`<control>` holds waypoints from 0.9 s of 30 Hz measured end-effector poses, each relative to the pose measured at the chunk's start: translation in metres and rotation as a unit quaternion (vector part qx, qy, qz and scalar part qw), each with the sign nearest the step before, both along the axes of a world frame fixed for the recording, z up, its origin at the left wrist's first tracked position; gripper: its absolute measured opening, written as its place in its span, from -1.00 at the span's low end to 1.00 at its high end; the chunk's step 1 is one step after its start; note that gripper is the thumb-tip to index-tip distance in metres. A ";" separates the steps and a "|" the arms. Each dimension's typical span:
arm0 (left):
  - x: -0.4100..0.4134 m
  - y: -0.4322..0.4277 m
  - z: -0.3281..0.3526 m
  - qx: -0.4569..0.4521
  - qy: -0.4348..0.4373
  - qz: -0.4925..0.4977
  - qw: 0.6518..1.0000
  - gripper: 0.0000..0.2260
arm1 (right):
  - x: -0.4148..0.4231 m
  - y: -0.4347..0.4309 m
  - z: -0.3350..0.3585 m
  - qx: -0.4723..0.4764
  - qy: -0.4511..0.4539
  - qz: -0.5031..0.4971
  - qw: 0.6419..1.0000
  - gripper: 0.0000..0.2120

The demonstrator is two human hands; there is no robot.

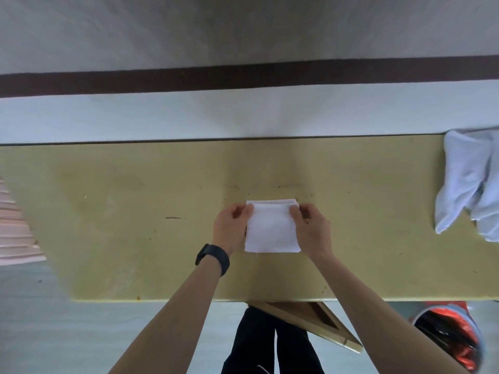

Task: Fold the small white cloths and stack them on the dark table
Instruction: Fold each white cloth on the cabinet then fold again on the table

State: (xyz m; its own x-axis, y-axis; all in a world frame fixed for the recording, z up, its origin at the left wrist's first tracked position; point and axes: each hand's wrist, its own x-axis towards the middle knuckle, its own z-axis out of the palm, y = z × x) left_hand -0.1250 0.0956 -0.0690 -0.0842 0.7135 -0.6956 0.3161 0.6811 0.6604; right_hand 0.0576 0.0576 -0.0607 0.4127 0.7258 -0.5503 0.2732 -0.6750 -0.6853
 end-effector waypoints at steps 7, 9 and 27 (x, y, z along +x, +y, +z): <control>0.009 0.009 0.001 0.046 0.080 -0.021 0.996 -0.78 | -0.002 0.010 -0.008 -0.018 -0.044 0.005 0.999 -0.76; 0.010 0.009 0.000 0.055 0.095 -0.026 0.994 -0.79 | -0.001 0.012 -0.008 -0.026 -0.057 0.009 0.998 -0.75; 0.010 0.003 0.003 0.105 0.270 -0.136 0.947 -0.74 | 0.002 0.017 -0.002 -0.041 -0.156 0.052 0.986 -0.70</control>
